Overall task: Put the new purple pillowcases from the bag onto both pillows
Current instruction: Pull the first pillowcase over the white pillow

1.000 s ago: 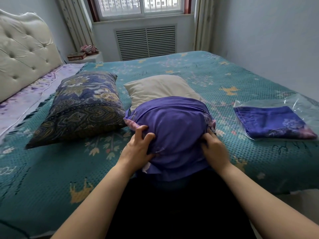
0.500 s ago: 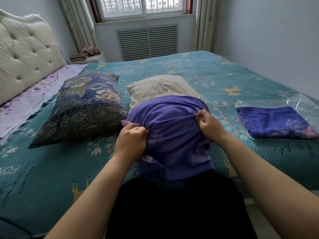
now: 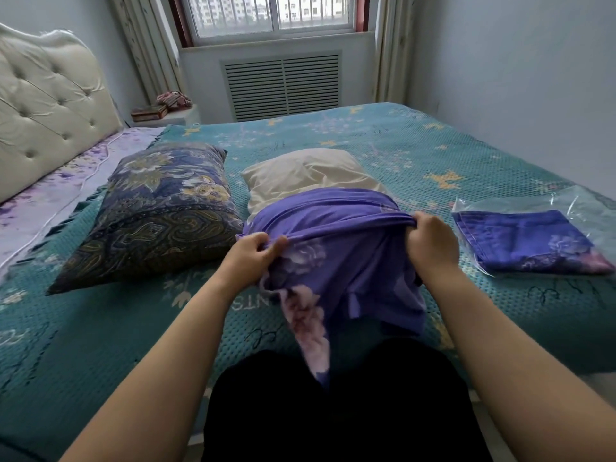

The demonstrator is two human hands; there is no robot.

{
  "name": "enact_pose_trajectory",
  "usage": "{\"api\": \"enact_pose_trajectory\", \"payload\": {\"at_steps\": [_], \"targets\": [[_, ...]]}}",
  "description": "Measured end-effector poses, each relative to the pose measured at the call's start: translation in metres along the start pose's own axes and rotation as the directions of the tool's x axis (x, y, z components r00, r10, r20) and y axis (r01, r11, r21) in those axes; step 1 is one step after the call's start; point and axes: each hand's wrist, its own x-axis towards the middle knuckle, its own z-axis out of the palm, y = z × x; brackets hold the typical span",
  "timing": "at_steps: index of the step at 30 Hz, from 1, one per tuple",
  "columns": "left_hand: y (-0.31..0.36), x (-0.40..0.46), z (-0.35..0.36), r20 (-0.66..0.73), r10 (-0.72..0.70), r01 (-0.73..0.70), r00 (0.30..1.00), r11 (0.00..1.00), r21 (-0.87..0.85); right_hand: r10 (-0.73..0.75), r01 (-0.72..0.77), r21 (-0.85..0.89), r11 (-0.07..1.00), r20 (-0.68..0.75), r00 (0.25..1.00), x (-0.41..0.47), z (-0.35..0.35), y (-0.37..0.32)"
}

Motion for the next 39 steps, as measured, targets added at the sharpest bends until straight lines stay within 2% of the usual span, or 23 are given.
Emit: {"api": "enact_pose_trajectory", "payload": {"at_steps": [2, 3, 5, 6, 7, 9, 11, 12, 13, 14, 16, 17, 20, 22, 23, 24, 26, 28, 30, 33, 34, 36, 39], "targets": [[0.001, -0.006, 0.004, 0.036, 0.023, -0.031, 0.999, 0.97, 0.243, 0.102, -0.116, 0.249, 0.962, 0.072, 0.992, 0.001, 0.004, -0.003], [0.001, -0.008, 0.008, -0.003, 0.051, -0.046, 0.999, 0.935, 0.352, 0.096, -0.118, 0.335, 0.935, 0.08, 0.992, 0.002, 0.006, -0.006], [0.004, -0.011, 0.013, -0.139, 0.137, -0.061, 0.981, 0.892, 0.448, -0.002, -0.034, 0.425, 0.904, 0.085, 0.996, 0.0, 0.007, -0.016], [0.006, -0.012, 0.015, -0.192, 0.151, -0.056, 0.97, 0.902, 0.428, -0.073, 0.015, 0.457, 0.89, 0.11, 0.991, -0.001, 0.007, -0.021], [0.006, -0.013, 0.017, -0.221, 0.119, -0.036, 0.968, 0.938, 0.345, -0.146, 0.058, 0.468, 0.882, 0.152, 0.978, -0.001, 0.007, -0.026], [0.003, -0.013, 0.014, -0.188, -0.057, 0.053, 0.981, 0.998, -0.027, -0.25, 0.137, 0.395, 0.908, 0.249, 0.936, 0.003, 0.007, -0.03], [-0.006, -0.01, 0.005, -0.186, -0.225, 0.145, 0.957, 0.919, -0.367, -0.286, 0.21, 0.244, 0.947, 0.342, 0.895, 0.013, 0.005, -0.026], [-0.01, -0.009, 0.001, -0.207, -0.268, 0.168, 0.941, 0.9, -0.401, -0.294, 0.231, 0.204, 0.951, 0.384, 0.875, 0.018, 0.004, -0.022], [-0.014, -0.009, -0.003, -0.255, -0.269, 0.184, 0.929, 0.932, -0.311, -0.306, 0.24, 0.203, 0.949, 0.426, 0.851, 0.021, 0.002, -0.018], [-0.02, -0.01, -0.006, -0.316, -0.251, 0.223, 0.915, 0.967, -0.12, -0.32, 0.229, 0.241, 0.943, 0.471, 0.822, 0.023, 0.001, -0.014], [-0.031, -0.016, -0.006, -0.373, -0.231, 0.334, 0.899, 0.911, 0.241, -0.322, 0.131, 0.364, 0.922, 0.532, 0.783, 0.021, -0.003, -0.007], [-0.034, -0.02, -0.005, -0.361, -0.251, 0.375, 0.898, 0.865, 0.334, -0.304, 0.096, 0.375, 0.922, 0.547, 0.78, 0.019, -0.002, -0.002], [-0.039, -0.03, 0.003, -0.328, -0.309, 0.428, 0.893, 0.812, 0.397, -0.157, 0.139, 0.072, 0.988, 0.425, 0.892, 0.008, 0.005, 0.009], [-0.041, -0.029, 0.008, -0.362, -0.324, 0.404, 0.874, 0.898, 0.172, -0.144, 0.15, -0.014, 0.989, 0.209, 0.967, -0.008, 0.012, 0.005], [-0.042, -0.026, 0.012, -0.405, -0.345, 0.357, 0.847, 0.933, -0.049, -0.221, 0.219, 0.035, 0.975, 0.081, 0.972, -0.018, 0.016, 0.0], [-0.042, -0.024, 0.016, -0.442, -0.401, 0.285, 0.802, 0.908, -0.307, -0.312, 0.314, 0.086, 0.945, -0.034, 0.949, -0.028, 0.019, -0.007], [-0.035, -0.021, 0.024, -0.425, -0.555, 0.14, 0.715, 0.71, -0.691, -0.433, 0.46, 0.16, 0.873, -0.181, 0.883, -0.042, 0.023, -0.023], [-0.018, -0.019, 0.034, -0.322, -0.585, 0.069, 0.744, 0.547, -0.834, -0.457, 0.495, 0.222, 0.84, -0.199, 0.867, -0.051, 0.032, -0.035], [0.001, -0.019, 0.041, -0.182, -0.529, 0.077, 0.829, 0.43, -0.9, -0.38, 0.405, 0.257, 0.877, -0.145, 0.914, -0.054, 0.04, -0.042], [-0.002, -0.021, 0.037, 0.124, -0.451, 0.291, 0.884, 0.324, -0.9, -0.27, 0.207, 0.391, 0.897, 0.115, 0.956, -0.026, 0.036, -0.036], [-0.011, -0.02, 0.03, 0.205, -0.437, 0.371, 0.876, 0.338, -0.865, -0.272, 0.139, 0.452, 0.881, 0.244, 0.931, -0.012, 0.03, -0.028], [-0.033, -0.014, 0.007, 0.298, -0.42, 0.489, 0.857, 0.482, -0.727, -0.239, 0.011, 0.436, 0.9, 0.473, 0.848, 0.014, 0.017, -0.009], [-0.046, -0.002, -0.018, 0.19, -0.41, 0.45, 0.892, 0.775, -0.443, -0.165, 0.087, 0.166, 0.982, 0.556, 0.815, 0.024, 0.016, 0.007]]}}
